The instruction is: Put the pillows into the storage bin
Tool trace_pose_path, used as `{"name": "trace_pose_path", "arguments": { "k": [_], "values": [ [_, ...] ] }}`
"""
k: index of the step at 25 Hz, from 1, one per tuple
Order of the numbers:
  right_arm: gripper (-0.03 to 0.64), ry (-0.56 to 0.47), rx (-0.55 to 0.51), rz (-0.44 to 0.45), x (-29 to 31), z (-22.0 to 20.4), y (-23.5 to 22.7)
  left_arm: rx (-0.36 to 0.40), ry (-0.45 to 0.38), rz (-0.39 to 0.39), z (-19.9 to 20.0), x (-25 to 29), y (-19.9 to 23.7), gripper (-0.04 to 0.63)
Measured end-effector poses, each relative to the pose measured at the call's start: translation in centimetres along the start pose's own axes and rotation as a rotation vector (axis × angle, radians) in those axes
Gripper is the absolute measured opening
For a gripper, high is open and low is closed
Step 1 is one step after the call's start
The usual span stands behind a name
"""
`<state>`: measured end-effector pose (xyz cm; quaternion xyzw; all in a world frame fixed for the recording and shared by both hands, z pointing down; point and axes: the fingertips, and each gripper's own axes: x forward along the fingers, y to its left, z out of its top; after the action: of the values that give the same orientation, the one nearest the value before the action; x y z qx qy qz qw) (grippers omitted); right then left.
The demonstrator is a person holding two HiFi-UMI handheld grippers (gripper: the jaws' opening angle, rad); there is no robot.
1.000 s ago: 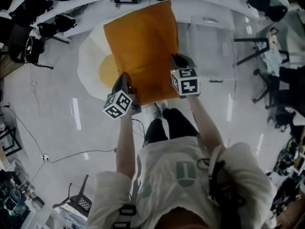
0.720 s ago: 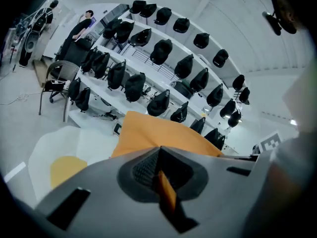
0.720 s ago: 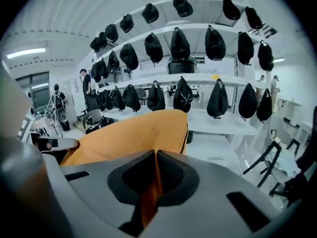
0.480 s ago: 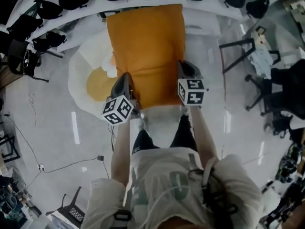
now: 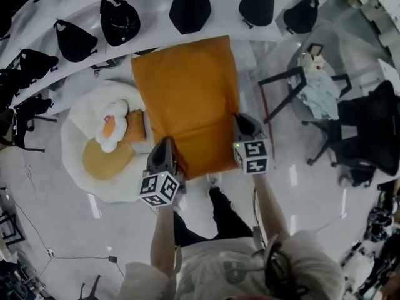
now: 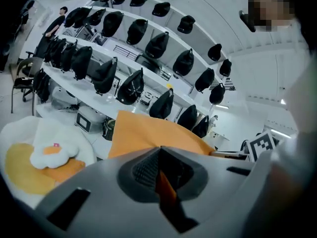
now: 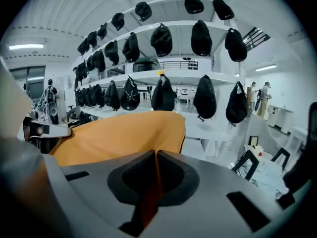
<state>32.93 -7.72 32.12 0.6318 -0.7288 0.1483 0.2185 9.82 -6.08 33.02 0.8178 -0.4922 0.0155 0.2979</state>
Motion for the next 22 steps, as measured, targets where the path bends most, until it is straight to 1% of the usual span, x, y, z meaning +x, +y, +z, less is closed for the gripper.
{"name": "trace_pose_path", "arguments": {
  "k": [3, 6, 8, 11, 17, 22],
  "values": [
    [0.012, 0.034, 0.003, -0.043, 0.8, -4.2, -4.7, -0.007, 0.035, -0.025, -4.0, 4.0, -2.0, 0.009],
    [0.012, -0.007, -0.001, -0.074, 3.5, -6.9, -8.4, 0.011, 0.027, -0.060, -6.5, 8.7, -2.7, 0.009],
    [0.012, -0.025, -0.006, -0.083, 5.4, -8.7, -10.5, 0.003, 0.023, -0.080, -8.8, 11.5, -2.9, 0.009],
    [0.012, -0.021, -0.033, -0.118, 8.0, -12.2, -13.4, -0.021, 0.034, -0.103, -12.7, 15.2, -3.1, 0.009],
    [0.012, 0.028, -0.061, -0.155, 11.7, -18.7, -15.7, -0.053, 0.080, -0.097, -19.6, 19.4, -1.5, 0.009],
    [0.012, 0.059, -0.089, -0.154, 14.6, -22.0, -16.7, -0.080, 0.114, -0.082, -23.5, 21.9, -0.3, 0.009]
  ]
}}
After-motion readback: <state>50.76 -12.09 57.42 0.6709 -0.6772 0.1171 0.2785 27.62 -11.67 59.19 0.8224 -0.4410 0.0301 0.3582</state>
